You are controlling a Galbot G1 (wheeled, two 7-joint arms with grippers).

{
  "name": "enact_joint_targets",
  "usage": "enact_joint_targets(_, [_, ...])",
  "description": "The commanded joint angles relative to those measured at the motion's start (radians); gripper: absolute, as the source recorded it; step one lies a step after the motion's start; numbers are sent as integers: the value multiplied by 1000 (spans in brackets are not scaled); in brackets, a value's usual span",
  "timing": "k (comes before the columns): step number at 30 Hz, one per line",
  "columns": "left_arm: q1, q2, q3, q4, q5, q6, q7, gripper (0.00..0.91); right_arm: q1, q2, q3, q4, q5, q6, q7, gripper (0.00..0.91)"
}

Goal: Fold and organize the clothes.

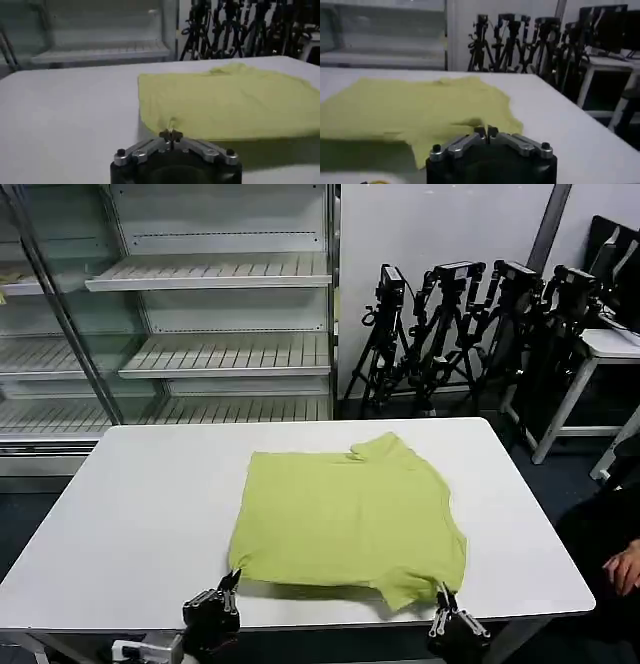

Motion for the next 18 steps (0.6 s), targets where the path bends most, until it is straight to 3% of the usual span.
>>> enact_joint_targets(1, [-7, 8, -18, -25, -16, -97, 13, 20, 101, -44, 48, -15, 81, 36, -3, 0])
enact_joint_targets(18, [-248, 108, 73, 206, -62, -205, 12, 10, 326, -143, 49, -240, 167, 14, 4, 0])
